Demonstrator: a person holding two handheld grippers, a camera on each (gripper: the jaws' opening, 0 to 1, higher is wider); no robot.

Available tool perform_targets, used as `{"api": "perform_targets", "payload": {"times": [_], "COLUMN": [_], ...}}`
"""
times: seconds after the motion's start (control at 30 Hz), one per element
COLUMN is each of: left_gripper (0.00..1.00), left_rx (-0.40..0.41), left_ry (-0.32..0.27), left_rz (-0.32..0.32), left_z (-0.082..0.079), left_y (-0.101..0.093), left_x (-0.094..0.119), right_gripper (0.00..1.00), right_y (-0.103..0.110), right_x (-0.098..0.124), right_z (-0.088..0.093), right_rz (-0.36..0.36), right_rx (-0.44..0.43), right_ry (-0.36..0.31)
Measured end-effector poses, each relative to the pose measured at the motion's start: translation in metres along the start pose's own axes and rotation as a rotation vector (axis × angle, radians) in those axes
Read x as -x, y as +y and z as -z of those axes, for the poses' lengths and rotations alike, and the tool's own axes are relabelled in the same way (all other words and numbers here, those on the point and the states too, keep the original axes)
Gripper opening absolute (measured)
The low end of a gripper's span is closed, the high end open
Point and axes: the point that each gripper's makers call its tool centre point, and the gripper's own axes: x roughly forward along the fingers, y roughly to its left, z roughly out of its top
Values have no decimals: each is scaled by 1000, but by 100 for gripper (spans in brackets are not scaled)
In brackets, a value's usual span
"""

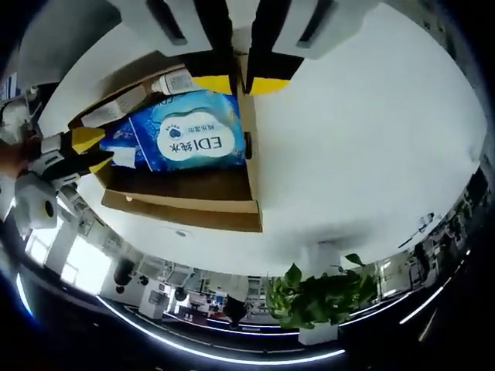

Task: Operate the shoe box by opening the lid, removing the specified soft item, and placing it in the target area until the item is outside and the box remains undamaged.

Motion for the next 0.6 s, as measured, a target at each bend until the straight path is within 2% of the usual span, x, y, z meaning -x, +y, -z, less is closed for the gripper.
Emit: {"api": "perform_targets", "payload": {"times": [0.23, 0.6], "left_gripper": [5, 5], "left_rx": [-25, -26], "left_ry": [4, 6], "left_rz": [-7, -8], "left_z": [1, 2], "left_y": [-1, -1], "left_x": [0, 1], "right_gripper": [28, 23], "right_y": [4, 10], "right_x": [-18, -28], "right_z": [-1, -1], "right_rz": [-4, 2], "right_rx": [-2, 0], "right_ry": [25, 33]}}
